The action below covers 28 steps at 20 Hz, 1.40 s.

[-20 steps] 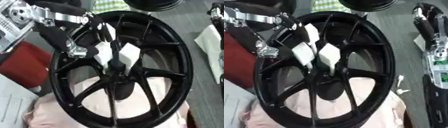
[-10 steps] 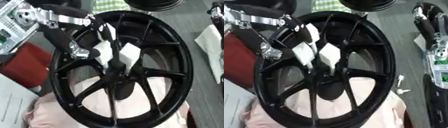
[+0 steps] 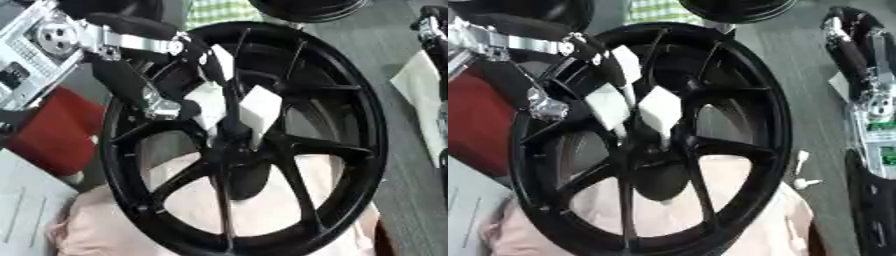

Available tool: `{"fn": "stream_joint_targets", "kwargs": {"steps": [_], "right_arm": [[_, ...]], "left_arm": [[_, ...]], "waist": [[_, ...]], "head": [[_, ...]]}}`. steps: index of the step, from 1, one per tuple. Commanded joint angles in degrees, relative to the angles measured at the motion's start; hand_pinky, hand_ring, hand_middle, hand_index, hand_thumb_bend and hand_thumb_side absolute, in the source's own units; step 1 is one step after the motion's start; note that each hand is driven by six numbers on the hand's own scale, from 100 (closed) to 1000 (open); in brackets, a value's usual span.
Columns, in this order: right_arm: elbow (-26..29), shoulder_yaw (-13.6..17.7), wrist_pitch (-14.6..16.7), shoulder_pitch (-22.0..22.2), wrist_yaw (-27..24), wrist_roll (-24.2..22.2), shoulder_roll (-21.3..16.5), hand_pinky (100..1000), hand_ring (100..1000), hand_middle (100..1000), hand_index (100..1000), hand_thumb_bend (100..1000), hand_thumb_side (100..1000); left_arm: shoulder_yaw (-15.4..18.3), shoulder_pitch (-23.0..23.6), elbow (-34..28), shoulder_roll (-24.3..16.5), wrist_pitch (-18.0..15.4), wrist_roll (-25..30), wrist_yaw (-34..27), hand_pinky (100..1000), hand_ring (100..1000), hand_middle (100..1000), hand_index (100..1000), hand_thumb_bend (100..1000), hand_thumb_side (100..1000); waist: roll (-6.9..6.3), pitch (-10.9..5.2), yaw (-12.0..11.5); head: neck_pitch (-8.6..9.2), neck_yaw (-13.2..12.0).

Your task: Pull the pin out of the wheel hub.

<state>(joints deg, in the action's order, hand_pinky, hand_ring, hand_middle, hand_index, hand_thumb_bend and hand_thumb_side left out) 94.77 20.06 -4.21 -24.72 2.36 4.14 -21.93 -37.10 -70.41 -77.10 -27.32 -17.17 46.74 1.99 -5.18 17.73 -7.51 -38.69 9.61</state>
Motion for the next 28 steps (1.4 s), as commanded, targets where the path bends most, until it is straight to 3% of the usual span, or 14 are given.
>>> {"fn": "stream_joint_targets", "kwargs": {"steps": [1, 13, 19, 21, 28], "right_arm": [[0.71, -0.15, 0.06, -0.98, -0.21, -0.19, -0.90, 883, 825, 591, 757, 100, 537], [0.73, -0.67, 0.12, -1.18, -0.23, -0.68, -0.76, 884, 826, 590, 758, 100, 527], [0.75, -1.02, 0.19, -1.22, -0.29, -0.95, -0.69, 885, 826, 590, 759, 100, 536], [0.83, -1.10, 0.25, -1.25, -0.36, -0.96, -0.67, 885, 826, 590, 759, 100, 536], [0.82, -1.42, 0.22, -1.21, -0.44, -1.15, -0.65, 886, 827, 590, 760, 100, 529]], "left_arm": [[0.44, -0.61, 0.49, -0.43, -5.88, 5.22, 0.82, 757, 837, 800, 878, 239, 611], [0.14, -0.09, 3.20, 0.38, -8.12, 5.22, 3.84, 739, 800, 769, 866, 276, 580], [0.01, 0.01, 4.21, 0.80, -9.30, 5.22, 4.68, 730, 779, 743, 850, 268, 468], [-0.01, 0.14, 4.66, 0.91, -9.65, 5.22, 5.16, 726, 771, 735, 847, 266, 471], [0.91, 0.21, 5.44, 1.34, -9.48, 5.22, 4.12, 681, 678, 567, 765, 143, 411]], "waist": [[-0.23, -0.22, 0.09], [-0.12, 0.09, 0.36], [-0.11, 0.16, 0.45], [-0.12, 0.18, 0.48], [-0.04, 0.21, 0.48]], "head": [[0.31, -0.27], [0.37, -0.61], [0.54, -0.73], [0.57, -0.75], [0.53, -0.74]]}}
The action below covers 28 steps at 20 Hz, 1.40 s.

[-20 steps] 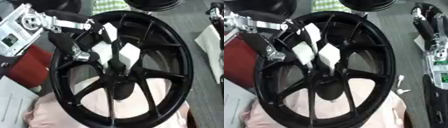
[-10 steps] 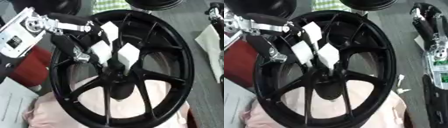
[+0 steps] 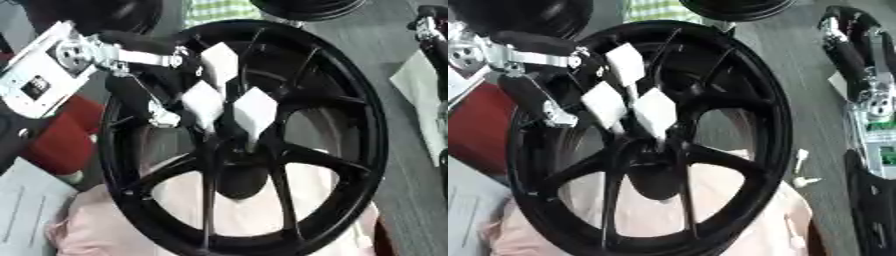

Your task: Pull the pin out of the wheel hub.

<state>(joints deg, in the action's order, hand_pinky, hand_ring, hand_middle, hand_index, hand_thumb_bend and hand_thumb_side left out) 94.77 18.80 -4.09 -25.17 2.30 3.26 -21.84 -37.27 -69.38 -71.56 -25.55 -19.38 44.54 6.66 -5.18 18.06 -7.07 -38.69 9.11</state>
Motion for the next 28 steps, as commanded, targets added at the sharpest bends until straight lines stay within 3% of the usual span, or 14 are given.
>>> {"fn": "stream_joint_targets", "kwargs": {"steps": [1, 5, 7, 8, 12, 15, 16, 17, 23, 28], "right_arm": [[0.80, -0.22, 0.10, -0.73, -0.37, -0.33, -0.74, 886, 827, 590, 760, 100, 529], [0.75, -0.31, 0.09, -0.67, -0.33, -0.44, -0.73, 886, 828, 590, 761, 100, 529], [0.74, -0.30, 0.09, -0.64, -0.34, -0.45, -0.72, 887, 828, 590, 761, 100, 529], [0.73, -0.29, 0.08, -0.62, -0.35, -0.43, -0.72, 887, 828, 590, 761, 100, 529], [0.70, -0.24, 0.03, -0.50, -0.35, -0.38, -0.76, 887, 829, 591, 762, 100, 529], [0.67, -0.21, 0.02, -0.39, -0.36, -0.35, -0.84, 888, 829, 591, 762, 100, 528], [0.67, -0.20, 0.02, -0.37, -0.37, -0.35, -0.85, 888, 829, 592, 763, 100, 528], [0.66, -0.16, 0.01, -0.32, -0.37, -0.33, -0.89, 888, 830, 593, 763, 100, 529], [0.63, 0.26, -0.23, 0.26, -0.13, 0.03, -1.48, 890, 831, 595, 764, 100, 529], [0.82, 1.17, -0.30, 0.68, -0.20, 0.98, -2.05, 890, 831, 596, 764, 100, 529]], "left_arm": [[1.35, -0.82, -0.09, -0.40, -6.95, 7.43, -0.90, 665, 648, 535, 736, 111, 393], [3.05, -0.93, 0.02, -0.29, -4.67, 7.43, -3.05, 600, 552, 421, 622, 100, 339], [4.01, -1.03, 0.01, -0.33, -3.19, 7.43, -4.35, 551, 496, 338, 532, 100, 222], [4.60, -1.07, -0.03, -0.40, -2.43, 7.43, -5.12, 538, 481, 314, 507, 100, 219], [7.34, -1.30, -0.62, -1.28, 0.75, 7.29, -9.28, 490, 419, 220, 394, 100, 240], [8.54, -1.44, -1.75, -2.29, 3.05, 5.90, -11.72, 482, 404, 197, 370, 100, 242], [8.80, -1.43, -2.27, -2.70, 3.69, 5.54, -12.33, 481, 401, 189, 365, 100, 417], [9.24, -1.38, -3.01, -3.46, 4.21, 5.09, -12.97, 480, 400, 185, 363, 100, 241], [15.85, 1.00, -10.42, -12.00, 7.28, 0.00, -20.73, 478, 393, 173, 363, 100, 244], [25.10, 9.81, -15.72, -23.20, 6.98, -8.11, -26.27, 489, 399, 181, 377, 100, 245]], "waist": [[-0.03, -0.12, 0.02], [0.03, -0.17, -0.02], [0.04, -0.22, -0.07], [0.04, -0.25, -0.11], [0.01, -0.42, -0.32], [-0.04, -0.54, -0.45], [-0.06, -0.57, -0.48], [-0.11, -0.62, -0.55], [-0.65, -0.85, -1.58], [-0.97, -0.87, -2.66]], "head": [[0.49, -0.26], [0.43, -0.30], [0.38, -0.29], [0.35, -0.29], [0.11, -0.15], [0.15, -0.11], [0.17, -0.09], [0.17, -0.02], [-0.22, 1.47], [-0.05, 2.95]]}}
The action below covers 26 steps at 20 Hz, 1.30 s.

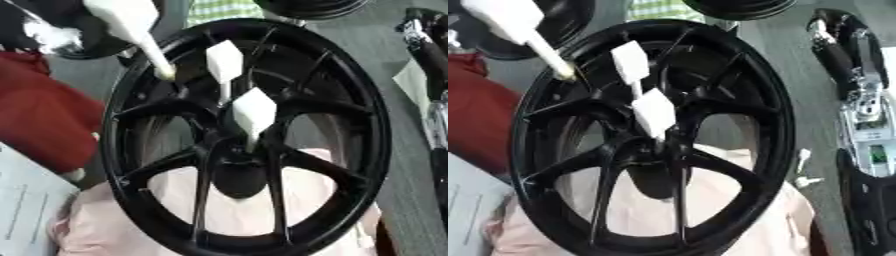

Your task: Pull the pin out of the wheel hub.

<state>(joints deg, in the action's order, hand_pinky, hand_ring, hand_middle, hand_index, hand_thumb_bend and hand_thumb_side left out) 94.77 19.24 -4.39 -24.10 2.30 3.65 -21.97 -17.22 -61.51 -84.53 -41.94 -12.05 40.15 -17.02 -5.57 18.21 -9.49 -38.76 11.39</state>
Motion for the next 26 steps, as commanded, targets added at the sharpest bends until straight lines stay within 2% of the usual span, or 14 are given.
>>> {"fn": "stream_joint_targets", "kwargs": {"steps": [1, 4, 7, 10, 13, 14, 15, 16, 19, 22, 25, 26], "right_arm": [[0.89, 0.95, -0.01, -0.30, -0.21, 0.80, -2.05, 891, 831, 595, 764, 100, 529], [1.05, 1.58, -0.01, 0.10, -0.27, 1.48, -2.49, 891, 832, 595, 765, 100, 529], [1.13, 2.02, -0.02, 0.34, -0.29, 1.97, -2.76, 891, 832, 595, 765, 100, 528], [1.22, 2.36, -0.01, 0.34, -0.42, 2.40, -2.71, 891, 832, 595, 765, 100, 529], [1.29, 2.50, -0.05, 0.28, -0.55, 2.64, -2.53, 892, 832, 595, 765, 100, 529], [1.29, 2.49, -0.05, 0.28, -0.59, 2.66, -2.47, 892, 832, 595, 765, 100, 529], [1.29, 2.47, -0.05, 0.28, -0.63, 2.65, -2.41, 892, 832, 595, 766, 100, 528], [1.28, 2.45, -0.05, 0.29, -0.66, 2.64, -2.37, 892, 832, 595, 766, 100, 528], [1.21, 2.47, -0.04, 0.35, -0.72, 2.67, -2.30, 892, 832, 594, 766, 100, 528], [1.18, 2.46, 0.02, 0.40, -0.80, 2.71, -2.26, 892, 832, 594, 766, 100, 528], [1.14, 2.37, 0.06, 0.44, -0.86, 2.67, -2.26, 893, 832, 594, 766, 100, 528], [1.13, 2.34, 0.07, 0.44, -0.85, 2.64, -2.25, 893, 832, 594, 766, 100, 528]], "left_arm": [[7.25, 4.70, -3.47, -8.89, -0.70, -5.69, -3.55, 491, 400, 183, 381, 100, 246], [13.27, 13.97, -4.46, -13.78, -1.65, -11.47, -5.74, 501, 409, 199, 406, 100, 248], [17.61, 22.70, -3.33, -16.35, -2.33, -16.07, -4.66, 520, 432, 246, 460, 100, 234], [21.11, 29.70, -0.70, -16.24, -2.15, -20.08, -1.95, 579, 508, 384, 614, 100, 242], [23.09, 35.16, 2.43, -15.02, -1.19, -22.51, 3.45, 660, 644, 535, 780, 100, 214], [23.54, 36.48, 3.20, -14.39, -1.08, -22.97, 5.39, 695, 705, 601, 831, 100, 313], [23.94, 37.62, 3.79, -13.67, -1.10, -23.26, 7.35, 719, 748, 660, 868, 100, 491], [24.29, 38.60, 4.23, -13.03, -1.20, -23.50, 9.25, 746, 776, 702, 889, 100, 610], [24.80, 41.00, 4.95, -11.07, -1.57, -23.90, 14.48, 760, 795, 732, 905, 100, 786], [24.96, 42.61, 4.55, -9.11, -2.15, -22.80, 15.25, 743, 780, 726, 888, 100, 871], [25.28, 43.80, 2.78, -7.60, -2.67, -21.37, 13.50, 729, 764, 701, 865, 100, 867], [25.53, 43.97, 2.15, -7.23, -2.60, -21.25, 12.85, 720, 752, 683, 853, 100, 830]], "waist": [[-0.60, -0.99, -0.40], [-0.62, -0.97, -0.84], [-0.57, -0.93, -1.02], [-0.40, -0.96, -1.09], [-0.21, -1.01, -1.09], [-0.12, -1.03, -1.09], [-0.01, -1.05, -1.09], [0.10, -1.07, -1.12], [0.38, -1.09, -1.17], [0.59, -1.08, -1.18], [0.70, -1.09, -1.24], [0.72, -1.11, -1.27]], "head": [[0.06, 0.95], [0.16, 1.80], [0.59, 2.44], [0.71, 3.13], [0.68, 3.54], [0.69, 3.65], [0.70, 3.74], [0.72, 3.80], [0.75, 3.77], [0.83, 3.78], [0.88, 3.84], [0.91, 3.80]]}}
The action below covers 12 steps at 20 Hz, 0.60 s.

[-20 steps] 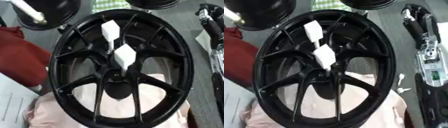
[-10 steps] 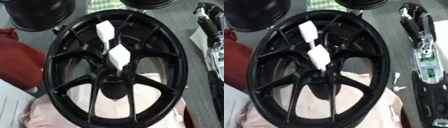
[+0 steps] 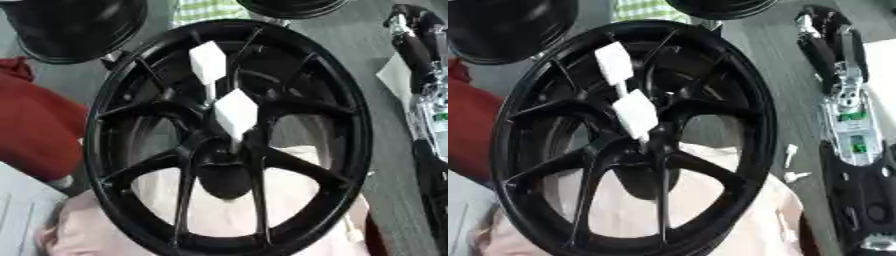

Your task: Pull the pin out of the wheel hub.

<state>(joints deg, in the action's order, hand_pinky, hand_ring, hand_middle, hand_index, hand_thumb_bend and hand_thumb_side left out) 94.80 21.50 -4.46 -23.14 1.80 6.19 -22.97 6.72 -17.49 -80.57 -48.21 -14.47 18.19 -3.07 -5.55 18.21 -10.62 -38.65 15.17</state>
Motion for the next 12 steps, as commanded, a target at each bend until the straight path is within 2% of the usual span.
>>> {"fn": "stream_joint_targets", "kwargs": {"steps": [1, 5, 9, 12], "right_arm": [[1.10, 0.06, 0.14, -0.52, -0.35, 0.09, -1.25, 893, 832, 594, 766, 100, 527], [1.17, 0.08, 0.17, -0.52, -0.38, 0.17, -1.19, 893, 833, 594, 766, 100, 527], [1.24, 0.01, 0.20, -0.60, -0.48, 0.22, -0.93, 893, 833, 594, 766, 100, 527], [1.37, -0.03, 0.25, -0.63, -0.56, 0.34, -0.74, 892, 833, 593, 766, 100, 526]], "left_arm": [[1.92, 0.05, -2.49, -0.55, -0.02, 0.41, -1.87, 699, 723, 645, 828, 100, 775], [3.59, -0.02, -6.56, 2.84, 1.37, -4.96, -8.00, 648, 652, 572, 775, 100, 679], [4.20, 0.16, -12.63, 9.43, 3.53, -10.96, -16.77, 631, 624, 556, 767, 100, 710], [4.59, 1.04, -16.80, 14.96, 5.90, -15.23, -19.66, 630, 626, 560, 770, 100, 738]], "waist": [[0.71, -1.13, -0.17], [0.81, -1.19, -0.28], [1.19, -1.20, -0.20], [1.57, -1.14, -0.21]], "head": [[0.81, -0.01], [0.86, -0.17], [1.02, -0.36], [1.24, -0.52]]}}
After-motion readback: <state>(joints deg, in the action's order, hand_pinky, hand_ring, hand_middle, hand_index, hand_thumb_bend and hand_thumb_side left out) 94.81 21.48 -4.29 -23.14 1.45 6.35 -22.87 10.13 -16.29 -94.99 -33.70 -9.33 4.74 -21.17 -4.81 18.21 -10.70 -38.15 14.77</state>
